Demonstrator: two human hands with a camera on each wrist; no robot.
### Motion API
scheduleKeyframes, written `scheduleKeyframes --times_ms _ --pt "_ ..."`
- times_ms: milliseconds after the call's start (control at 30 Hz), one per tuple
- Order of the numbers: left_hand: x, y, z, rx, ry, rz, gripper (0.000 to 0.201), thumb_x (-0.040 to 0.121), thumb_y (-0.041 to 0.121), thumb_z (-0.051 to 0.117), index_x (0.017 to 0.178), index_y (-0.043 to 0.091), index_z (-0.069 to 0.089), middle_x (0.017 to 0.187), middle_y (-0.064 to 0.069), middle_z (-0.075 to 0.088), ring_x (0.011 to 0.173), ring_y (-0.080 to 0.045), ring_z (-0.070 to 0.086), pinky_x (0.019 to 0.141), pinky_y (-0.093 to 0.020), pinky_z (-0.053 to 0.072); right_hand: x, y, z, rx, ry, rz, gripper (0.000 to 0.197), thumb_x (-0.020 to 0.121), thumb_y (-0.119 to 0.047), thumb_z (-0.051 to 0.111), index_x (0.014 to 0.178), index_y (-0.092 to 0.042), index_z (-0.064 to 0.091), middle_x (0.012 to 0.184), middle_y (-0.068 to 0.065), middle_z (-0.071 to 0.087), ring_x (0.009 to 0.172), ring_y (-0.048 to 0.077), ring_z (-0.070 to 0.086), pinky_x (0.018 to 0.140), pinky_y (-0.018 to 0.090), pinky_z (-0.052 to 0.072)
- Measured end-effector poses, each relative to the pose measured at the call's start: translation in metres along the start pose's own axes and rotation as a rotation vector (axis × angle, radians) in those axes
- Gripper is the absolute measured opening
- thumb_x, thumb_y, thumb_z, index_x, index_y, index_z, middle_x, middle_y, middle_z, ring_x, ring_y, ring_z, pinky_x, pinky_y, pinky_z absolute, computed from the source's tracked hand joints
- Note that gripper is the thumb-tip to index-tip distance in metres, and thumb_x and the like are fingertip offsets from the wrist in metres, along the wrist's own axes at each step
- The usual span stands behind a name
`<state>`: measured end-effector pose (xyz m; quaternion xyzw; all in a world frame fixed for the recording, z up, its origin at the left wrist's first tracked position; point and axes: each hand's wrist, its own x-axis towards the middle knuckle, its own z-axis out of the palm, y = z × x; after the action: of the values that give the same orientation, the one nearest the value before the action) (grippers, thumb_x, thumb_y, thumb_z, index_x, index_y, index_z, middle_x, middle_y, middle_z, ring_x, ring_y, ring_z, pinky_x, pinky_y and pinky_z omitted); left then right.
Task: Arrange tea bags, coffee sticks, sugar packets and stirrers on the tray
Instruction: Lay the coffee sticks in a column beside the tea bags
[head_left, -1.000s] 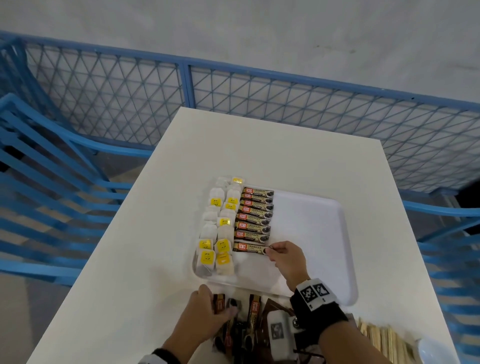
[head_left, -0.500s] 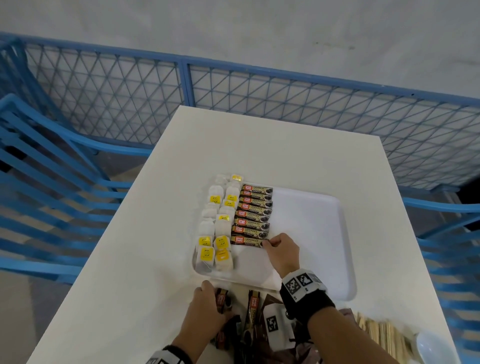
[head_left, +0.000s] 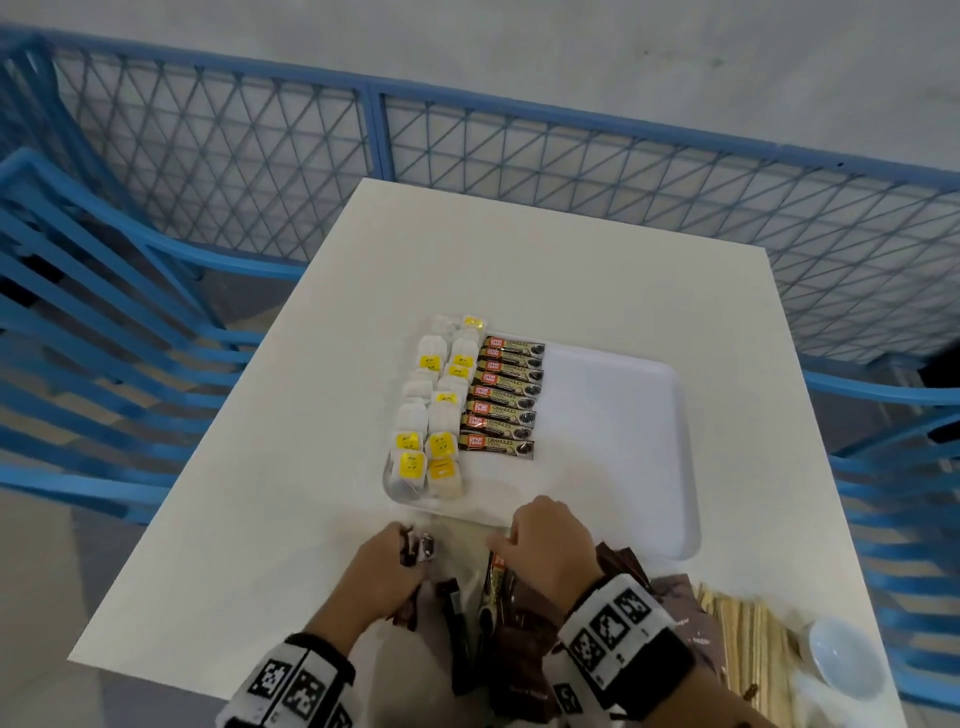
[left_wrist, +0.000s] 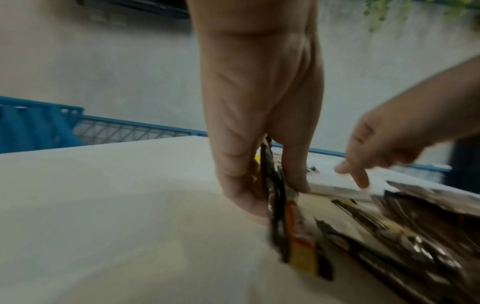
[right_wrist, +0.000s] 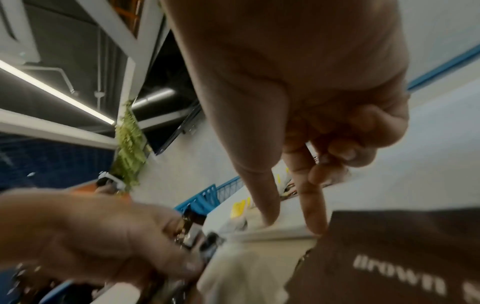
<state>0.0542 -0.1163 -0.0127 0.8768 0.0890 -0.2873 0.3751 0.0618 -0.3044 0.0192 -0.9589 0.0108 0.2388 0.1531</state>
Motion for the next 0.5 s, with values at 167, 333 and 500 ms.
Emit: scheduleKeyframes --times_ms 167,333,500 --pt "-0.015 0.007 -0.011 -0.362 0.002 -0.128 0.007 0.088 0.005 0.046 0.093 0.007 0.041 0.084 -0.012 0.057 0.072 -0.024 0.058 0.061 -0.03 0.047 0.004 -0.011 0.014 -0.172 -0.061 0.004 0.046 0.086 -0.046 0.05 0.106 -0.005 0.059 0.114 0.01 0.054 0.11 0.027 0.048 0.085 0.035 0.044" --pt "-0.026 0.012 -0.006 -0.327 -0.05 -0.16 0.007 0.088 0.008 0.044 0.087 0.011 0.037 0.074 -0.007 0.046 0.058 -0.018 0.045 0.047 -0.024 0.037 0.007 -0.015 0.015 0.028 -0.05 0.033 0.033 0.08 -0.04 0.055 0.078 -0.007 0.056 0.085 0.01 0.053 0.085 0.023 0.052 0.069 0.03 0.045" --pt "-0.025 0.01 0.016 0.052 -0.072 -0.055 0.028 0.088 0.035 0.058 0.09 0.015 0.039 0.078 0.002 0.048 0.063 -0.01 0.043 0.049 -0.019 0.034 0.003 -0.012 -0.005 0.457 0.083 0.002 0.033 0.081 -0.039 0.062 0.075 -0.007 0.063 0.078 0.006 0.06 0.067 0.013 0.052 0.059 0.023 0.041"
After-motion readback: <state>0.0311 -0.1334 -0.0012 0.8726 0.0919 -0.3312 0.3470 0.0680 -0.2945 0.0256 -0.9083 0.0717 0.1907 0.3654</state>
